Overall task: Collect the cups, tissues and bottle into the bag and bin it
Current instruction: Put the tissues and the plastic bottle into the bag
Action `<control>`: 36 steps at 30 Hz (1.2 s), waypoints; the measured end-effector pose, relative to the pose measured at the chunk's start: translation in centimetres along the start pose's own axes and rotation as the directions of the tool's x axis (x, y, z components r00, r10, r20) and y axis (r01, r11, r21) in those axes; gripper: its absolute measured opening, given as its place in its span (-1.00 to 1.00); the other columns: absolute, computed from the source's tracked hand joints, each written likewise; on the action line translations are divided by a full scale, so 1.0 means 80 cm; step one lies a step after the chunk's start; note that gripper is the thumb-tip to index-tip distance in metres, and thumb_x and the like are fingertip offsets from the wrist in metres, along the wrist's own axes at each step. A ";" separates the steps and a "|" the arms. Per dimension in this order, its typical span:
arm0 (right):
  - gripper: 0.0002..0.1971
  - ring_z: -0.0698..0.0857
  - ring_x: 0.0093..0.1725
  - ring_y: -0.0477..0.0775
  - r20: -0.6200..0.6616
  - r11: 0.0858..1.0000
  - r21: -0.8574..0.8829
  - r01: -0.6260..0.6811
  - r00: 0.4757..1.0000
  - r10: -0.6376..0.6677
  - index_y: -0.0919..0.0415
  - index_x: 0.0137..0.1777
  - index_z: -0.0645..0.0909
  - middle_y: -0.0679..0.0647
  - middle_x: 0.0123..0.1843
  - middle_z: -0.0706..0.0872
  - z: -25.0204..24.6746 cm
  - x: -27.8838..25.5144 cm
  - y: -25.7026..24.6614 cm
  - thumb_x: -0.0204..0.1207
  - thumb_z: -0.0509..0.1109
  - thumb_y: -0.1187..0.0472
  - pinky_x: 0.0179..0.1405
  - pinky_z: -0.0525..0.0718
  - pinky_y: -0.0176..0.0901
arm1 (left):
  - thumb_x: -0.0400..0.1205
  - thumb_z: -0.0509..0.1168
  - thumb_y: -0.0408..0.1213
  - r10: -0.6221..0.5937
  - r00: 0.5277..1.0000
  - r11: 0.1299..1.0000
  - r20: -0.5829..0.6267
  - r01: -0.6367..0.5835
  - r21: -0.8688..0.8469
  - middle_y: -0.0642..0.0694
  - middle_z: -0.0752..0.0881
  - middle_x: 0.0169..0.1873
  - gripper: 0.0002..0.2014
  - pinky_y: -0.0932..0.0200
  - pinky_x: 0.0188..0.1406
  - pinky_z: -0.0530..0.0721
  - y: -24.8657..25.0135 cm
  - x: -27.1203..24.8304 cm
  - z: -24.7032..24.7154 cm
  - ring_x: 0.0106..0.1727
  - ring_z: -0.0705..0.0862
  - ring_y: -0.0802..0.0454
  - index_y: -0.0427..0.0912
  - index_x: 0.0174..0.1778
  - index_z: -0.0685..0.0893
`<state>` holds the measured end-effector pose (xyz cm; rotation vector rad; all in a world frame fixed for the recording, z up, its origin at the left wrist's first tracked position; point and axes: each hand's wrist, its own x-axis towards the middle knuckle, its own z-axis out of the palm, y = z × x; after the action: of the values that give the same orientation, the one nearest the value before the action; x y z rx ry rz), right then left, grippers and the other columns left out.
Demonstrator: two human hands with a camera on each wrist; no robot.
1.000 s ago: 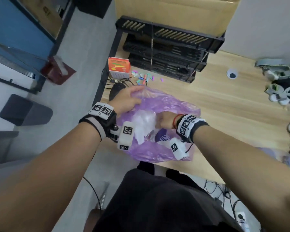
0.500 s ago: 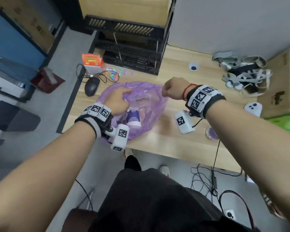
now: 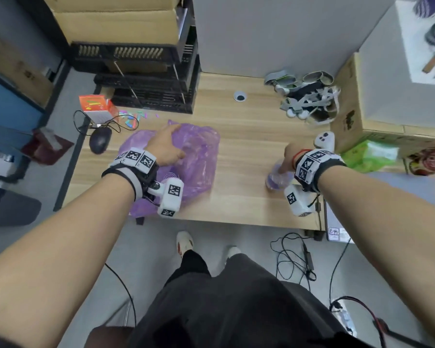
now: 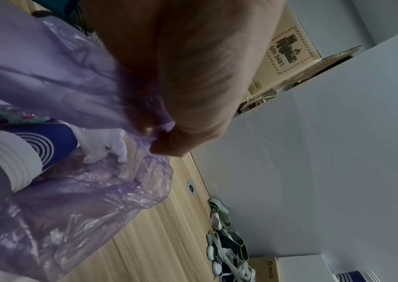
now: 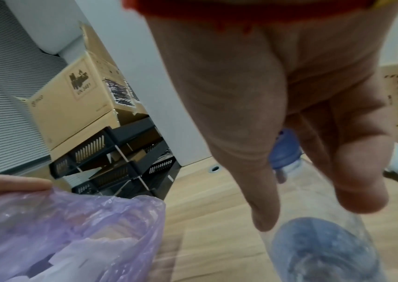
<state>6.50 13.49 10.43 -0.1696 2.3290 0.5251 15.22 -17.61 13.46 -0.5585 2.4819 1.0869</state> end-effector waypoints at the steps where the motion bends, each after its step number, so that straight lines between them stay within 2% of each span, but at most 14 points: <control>1: -0.63 0.76 -0.27 0.18 -0.049 1.000 -0.003 0.016 0.999 -0.016 0.13 -0.05 0.73 0.04 -0.29 0.71 0.000 0.000 -0.003 0.24 0.54 -0.09 -0.15 0.82 0.06 | 0.46 0.42 -0.52 0.007 1.000 1.000 -0.009 -0.007 0.026 -0.13 0.36 0.68 -0.12 -0.13 0.37 0.63 -0.003 -0.001 -0.004 0.51 0.56 -0.39 -0.05 0.71 0.24; 4: -0.63 0.74 -0.22 0.18 -0.131 0.996 0.048 0.070 0.989 -0.063 0.21 0.04 0.72 0.04 -0.36 0.59 -0.030 -0.021 -0.025 0.40 0.53 -0.06 -0.26 0.77 -0.08 | 0.51 0.39 -0.55 0.015 0.998 0.992 -0.056 -0.008 0.129 -0.11 0.28 0.71 -0.15 0.14 0.40 0.44 -0.017 -0.004 -0.022 0.66 0.38 -0.18 -0.09 0.71 0.24; 7: -0.66 0.61 -0.23 0.23 -0.285 0.942 0.267 0.205 0.950 -0.126 0.34 0.02 0.66 0.15 -0.32 0.58 -0.079 -0.040 -0.060 0.50 0.44 0.01 -0.51 0.39 -0.19 | 0.51 0.42 -0.52 -0.018 0.996 0.989 -0.093 0.031 0.143 -0.13 0.27 0.72 -0.15 0.14 0.47 0.38 -0.040 -0.007 -0.046 0.69 0.32 -0.15 -0.12 0.72 0.24; 12: -0.52 0.75 -0.26 0.26 -0.440 0.770 0.384 0.510 0.834 -0.332 0.34 -0.22 0.74 0.19 -0.29 0.80 -0.179 -0.082 -0.151 0.43 0.41 -0.16 -0.18 0.76 0.01 | 0.51 0.37 -0.54 -0.051 0.988 0.997 -0.148 0.059 0.048 -0.11 0.31 0.71 -0.19 0.03 0.57 0.45 -0.079 -0.014 -0.085 0.67 0.36 -0.14 -0.08 0.70 0.29; 16: -0.60 0.62 -0.54 0.04 -0.415 0.619 0.501 0.605 0.796 -0.442 0.21 -0.36 0.63 0.12 -0.45 0.74 -0.202 -0.087 -0.252 0.52 0.39 -0.11 -0.40 0.61 -0.16 | 0.50 0.30 -0.61 -0.041 0.977 0.996 -0.210 0.023 -0.088 -0.16 0.40 0.65 -0.24 -0.12 0.52 0.52 -0.113 -0.014 -0.122 0.60 0.47 -0.24 -0.14 0.67 0.37; 18: -0.68 0.65 -0.54 0.11 -0.348 0.534 0.615 0.580 0.808 -0.476 0.24 -0.26 0.60 0.26 -0.35 0.79 -0.187 -0.069 -0.304 0.56 0.38 -0.01 -0.35 0.70 -0.09 | 0.49 0.27 -0.65 -0.033 0.968 0.986 -0.250 -0.010 -0.169 -0.16 0.47 0.60 -0.25 -0.20 0.44 0.57 -0.131 -0.013 -0.141 0.49 0.57 -0.33 -0.16 0.64 0.41; 20: -0.75 0.76 -0.39 0.22 -0.270 0.514 0.683 0.519 0.833 -0.482 0.26 -0.13 0.59 0.30 -0.23 0.82 -0.165 -0.050 -0.344 0.58 0.35 0.05 -0.20 0.81 0.03 | 0.50 0.23 -0.68 -0.025 0.952 0.971 -0.304 -0.050 -0.234 -0.09 0.55 0.51 -0.30 0.08 0.30 0.68 -0.144 -0.010 -0.154 0.33 0.66 -0.13 -0.20 0.60 0.46; 22: -0.77 0.82 -0.20 0.27 -0.219 0.529 0.702 0.477 0.851 -0.477 0.26 -0.04 0.60 0.26 -0.14 0.84 -0.149 -0.033 -0.383 0.58 0.32 0.06 -0.07 0.82 0.06 | 0.51 0.17 -0.71 -0.036 0.951 0.946 -0.307 -0.067 -0.318 0.00 0.61 0.40 -0.33 0.30 -0.22 0.69 -0.156 -0.006 -0.167 -0.16 0.71 0.09 -0.18 0.56 0.52; 24: -0.76 0.82 0.00 0.36 -0.198 0.534 0.711 0.456 0.860 -0.470 0.24 0.04 0.62 0.34 -0.01 0.83 -0.143 -0.017 -0.412 0.60 0.29 0.06 0.12 0.77 0.17 | 0.52 0.08 -0.74 -0.039 0.962 0.914 -0.270 -0.075 -0.399 0.04 0.67 0.31 -0.33 0.35 -0.63 0.54 -0.168 -0.001 -0.181 -0.65 0.56 0.21 -0.16 0.50 0.58; 26: -0.69 0.81 0.07 0.40 -0.171 0.561 0.709 0.427 0.876 -0.451 0.26 0.17 0.62 0.35 0.04 0.83 -0.151 -0.004 -0.424 0.63 0.26 0.04 0.19 0.74 0.22 | 0.49 0.01 -0.76 -0.037 0.965 0.900 -0.261 -0.082 -0.429 0.09 0.78 0.12 -0.32 0.38 -0.76 0.44 -0.177 0.007 -0.200 -0.77 0.45 0.22 -0.07 0.34 0.70; 29: -0.53 0.79 0.14 0.30 -0.204 0.749 0.493 0.443 0.895 -0.396 0.26 0.37 0.57 0.22 0.15 0.81 -0.184 0.001 -0.412 0.62 0.26 -0.07 0.24 0.72 0.08 | 0.44 -0.03 -0.70 -0.118 0.934 0.868 -0.337 -0.068 -0.492 0.11 0.83 -0.32 -0.36 0.39 -0.77 0.40 -0.188 0.024 -0.232 -0.78 0.41 0.18 0.07 -0.02 0.78; 32: -0.38 0.68 0.30 0.24 -0.208 0.900 0.140 0.413 0.901 -0.381 0.18 0.36 0.62 0.15 0.30 0.73 -0.210 0.009 -0.388 0.51 0.29 -0.29 0.22 0.61 -0.03 | 0.43 -0.03 -0.61 -0.223 0.882 0.839 -0.414 -0.043 -0.542 0.06 0.77 -0.43 -0.44 0.39 -0.77 0.36 -0.193 0.044 -0.260 -0.78 0.38 0.17 0.03 -0.13 0.77; 34: -0.08 0.68 0.30 0.25 0.002 0.914 -0.045 0.404 0.914 -0.405 0.12 0.35 0.62 0.10 0.30 0.72 -0.209 0.034 -0.379 0.18 0.31 -0.57 0.23 0.59 -0.01 | 0.41 -0.03 -0.57 -0.274 0.851 0.817 -0.447 -0.039 -0.575 0.04 0.77 -0.39 -0.48 0.38 -0.75 0.35 -0.200 0.058 -0.273 -0.78 0.38 0.16 0.05 -0.17 0.75; 36: 0.21 0.73 0.15 0.24 0.202 0.871 -0.252 0.421 0.903 -0.378 0.01 0.19 0.70 0.00 0.10 0.77 -0.193 0.063 -0.367 -0.38 0.21 -0.80 0.28 0.61 0.08 | 0.38 0.01 -0.52 -0.310 0.822 0.806 -0.478 -0.039 -0.591 -0.06 0.77 -0.32 -0.54 0.31 -0.66 0.40 -0.208 0.070 -0.286 -0.71 0.45 0.11 0.06 -0.20 0.74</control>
<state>0.89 -19.46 7.57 -0.7160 1.9847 0.6395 14.63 -46.41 15.14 -1.4043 2.4482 1.8519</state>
